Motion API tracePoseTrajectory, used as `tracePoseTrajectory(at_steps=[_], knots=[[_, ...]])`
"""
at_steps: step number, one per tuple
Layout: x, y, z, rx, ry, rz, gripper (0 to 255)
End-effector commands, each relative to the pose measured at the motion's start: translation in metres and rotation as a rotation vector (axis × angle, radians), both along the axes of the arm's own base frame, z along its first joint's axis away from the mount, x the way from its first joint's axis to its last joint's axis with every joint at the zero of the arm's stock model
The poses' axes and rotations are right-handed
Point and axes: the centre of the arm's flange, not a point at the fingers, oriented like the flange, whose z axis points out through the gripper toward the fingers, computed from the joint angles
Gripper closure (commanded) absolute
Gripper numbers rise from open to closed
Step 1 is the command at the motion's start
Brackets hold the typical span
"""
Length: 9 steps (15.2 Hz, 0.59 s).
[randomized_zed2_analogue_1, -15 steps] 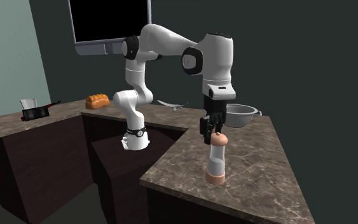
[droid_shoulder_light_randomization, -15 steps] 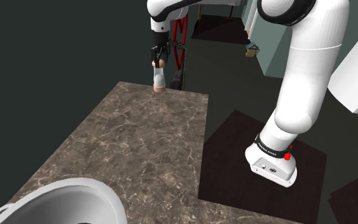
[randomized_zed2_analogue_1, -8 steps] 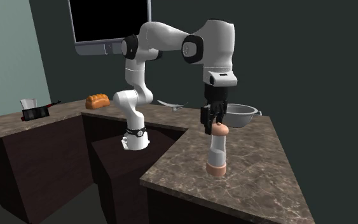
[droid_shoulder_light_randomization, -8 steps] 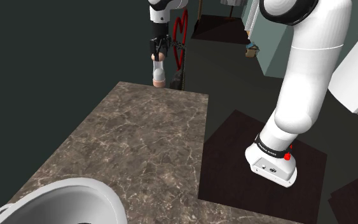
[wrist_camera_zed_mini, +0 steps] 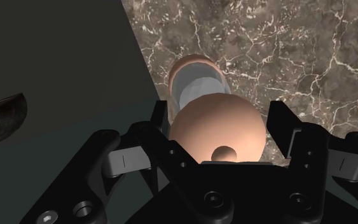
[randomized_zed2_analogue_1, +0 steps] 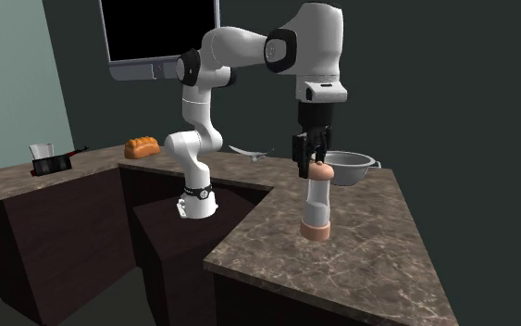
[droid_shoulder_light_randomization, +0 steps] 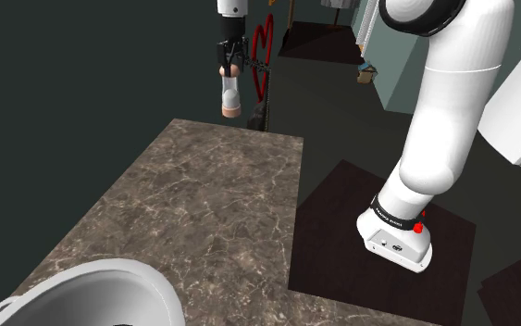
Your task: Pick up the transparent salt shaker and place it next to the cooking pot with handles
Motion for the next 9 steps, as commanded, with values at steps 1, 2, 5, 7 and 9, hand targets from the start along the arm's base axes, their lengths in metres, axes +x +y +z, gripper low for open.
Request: tracePoseTrajectory(at_steps=[1,2,5,7,9], knots=[[0.001,0.000,0.011,0.000,0.000,0.000,255],[0.001,0.000,0.016,0.000,0.000,0.000,255],[0.001,0.000,0.032,0.000,0.000,0.000,255],[0.001,0.000,0.043,0.000,0.000,0.000,255],[0.001,0.000,0.053,0.000,0.000,0.000,255]])
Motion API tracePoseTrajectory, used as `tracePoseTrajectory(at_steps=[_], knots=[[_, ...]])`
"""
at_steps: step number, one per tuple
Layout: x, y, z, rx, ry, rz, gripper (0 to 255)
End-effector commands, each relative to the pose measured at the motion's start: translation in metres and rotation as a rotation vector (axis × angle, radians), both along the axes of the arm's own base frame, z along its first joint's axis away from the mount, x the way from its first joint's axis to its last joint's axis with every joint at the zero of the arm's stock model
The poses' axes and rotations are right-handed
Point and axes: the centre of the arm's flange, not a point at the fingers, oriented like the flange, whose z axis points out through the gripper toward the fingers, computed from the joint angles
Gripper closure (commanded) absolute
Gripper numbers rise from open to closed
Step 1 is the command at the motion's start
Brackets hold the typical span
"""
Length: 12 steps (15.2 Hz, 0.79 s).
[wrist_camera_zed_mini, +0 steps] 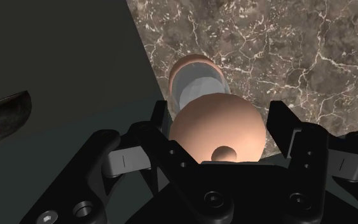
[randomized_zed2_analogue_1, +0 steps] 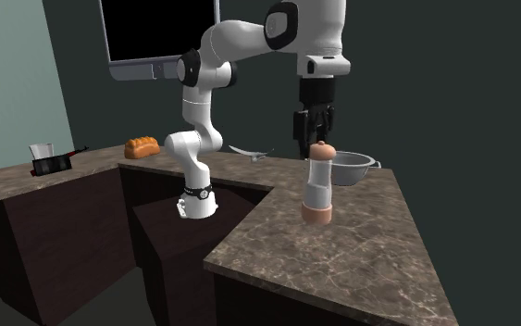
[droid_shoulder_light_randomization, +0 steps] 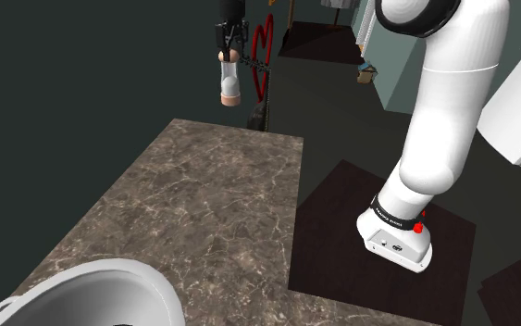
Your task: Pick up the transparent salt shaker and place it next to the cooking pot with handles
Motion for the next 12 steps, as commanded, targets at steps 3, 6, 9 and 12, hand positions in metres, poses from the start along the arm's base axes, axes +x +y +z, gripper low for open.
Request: tracePoseTrajectory(at_steps=[3,6,9,12], knots=[[0.000,0.000,0.021,0.000,0.000,0.000,255],[0.000,0.000,0.037,0.000,0.000,0.000,255],[0.000,0.000,0.053,0.000,0.000,0.000,255],[0.000,0.000,0.069,0.000,0.000,0.000,255]])
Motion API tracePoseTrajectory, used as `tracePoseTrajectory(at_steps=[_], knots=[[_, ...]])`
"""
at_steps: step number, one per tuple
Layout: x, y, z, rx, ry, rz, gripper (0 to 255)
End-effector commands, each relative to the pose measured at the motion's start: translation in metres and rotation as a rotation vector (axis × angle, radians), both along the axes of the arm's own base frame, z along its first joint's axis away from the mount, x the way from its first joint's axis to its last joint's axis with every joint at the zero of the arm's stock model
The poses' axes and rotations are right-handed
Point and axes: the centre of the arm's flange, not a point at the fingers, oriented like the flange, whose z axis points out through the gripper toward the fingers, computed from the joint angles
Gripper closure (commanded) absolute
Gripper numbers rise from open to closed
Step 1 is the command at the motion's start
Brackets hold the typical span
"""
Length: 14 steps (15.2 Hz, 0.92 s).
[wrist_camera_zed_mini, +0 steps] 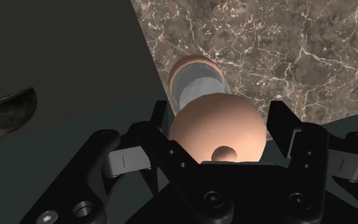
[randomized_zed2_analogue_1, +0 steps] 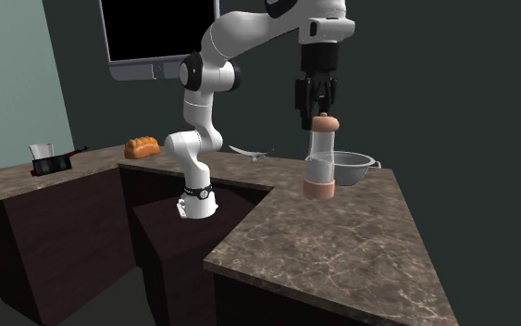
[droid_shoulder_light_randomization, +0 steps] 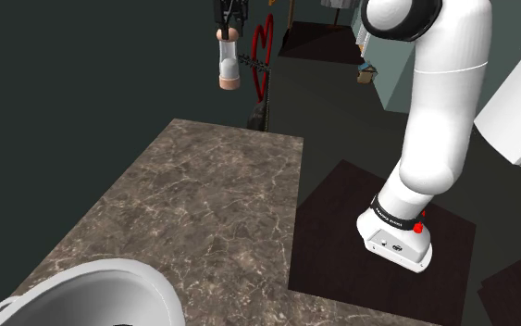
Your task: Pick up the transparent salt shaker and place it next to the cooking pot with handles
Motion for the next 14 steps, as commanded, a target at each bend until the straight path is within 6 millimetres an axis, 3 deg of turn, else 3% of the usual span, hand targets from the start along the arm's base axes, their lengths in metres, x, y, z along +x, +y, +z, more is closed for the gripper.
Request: tracePoseTrajectory(at_steps=[1,6,14], knots=[[-0.001,0.000,0.011,0.000,0.000,0.000,255],[-0.001,0.000,0.035,0.000,0.000,0.000,255],[-0.076,0.074,0.035,0.000,0.000,0.000,255]])
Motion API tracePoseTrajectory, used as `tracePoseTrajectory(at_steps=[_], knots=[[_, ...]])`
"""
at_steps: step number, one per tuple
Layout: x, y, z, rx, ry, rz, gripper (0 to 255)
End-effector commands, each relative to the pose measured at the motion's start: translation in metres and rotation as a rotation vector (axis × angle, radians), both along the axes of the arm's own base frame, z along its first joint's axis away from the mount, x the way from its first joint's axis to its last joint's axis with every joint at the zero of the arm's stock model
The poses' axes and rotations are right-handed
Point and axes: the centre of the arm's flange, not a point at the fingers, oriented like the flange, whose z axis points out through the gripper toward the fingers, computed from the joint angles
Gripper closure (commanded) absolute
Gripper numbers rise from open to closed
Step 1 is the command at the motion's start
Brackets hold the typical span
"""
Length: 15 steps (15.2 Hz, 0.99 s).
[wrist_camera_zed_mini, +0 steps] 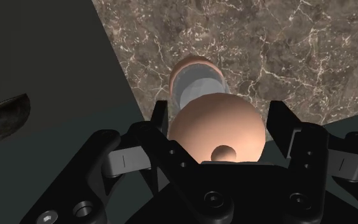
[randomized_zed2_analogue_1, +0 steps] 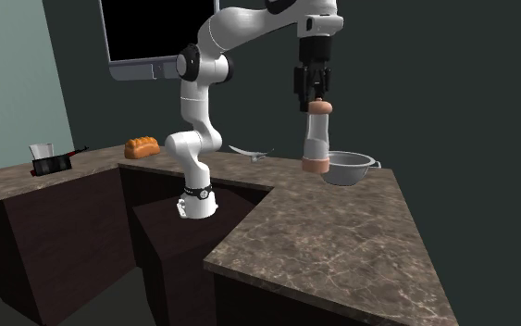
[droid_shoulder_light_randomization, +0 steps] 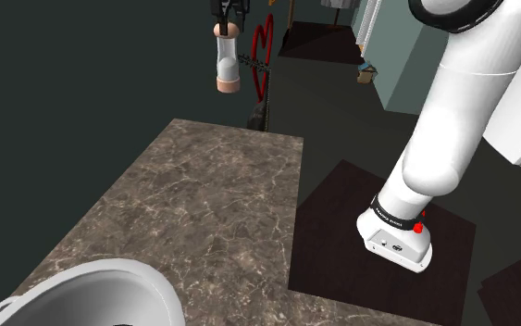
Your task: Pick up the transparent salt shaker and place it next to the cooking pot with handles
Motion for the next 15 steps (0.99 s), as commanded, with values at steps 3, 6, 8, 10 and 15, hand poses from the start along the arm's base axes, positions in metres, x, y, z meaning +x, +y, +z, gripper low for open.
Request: tracePoseTrajectory(at_steps=[3,6,8,10,15], knots=[[-0.038,0.038,0.002,-0.001,0.000,-0.001,255],[-0.066,0.066,0.002,-0.001,0.000,-0.001,255],[-0.084,0.085,0.002,-0.001,0.000,-0.001,255],[-0.103,0.104,0.002,-0.001,0.000,-0.001,255],[-0.150,0.150,0.002,-0.001,0.000,-0.001,255]])
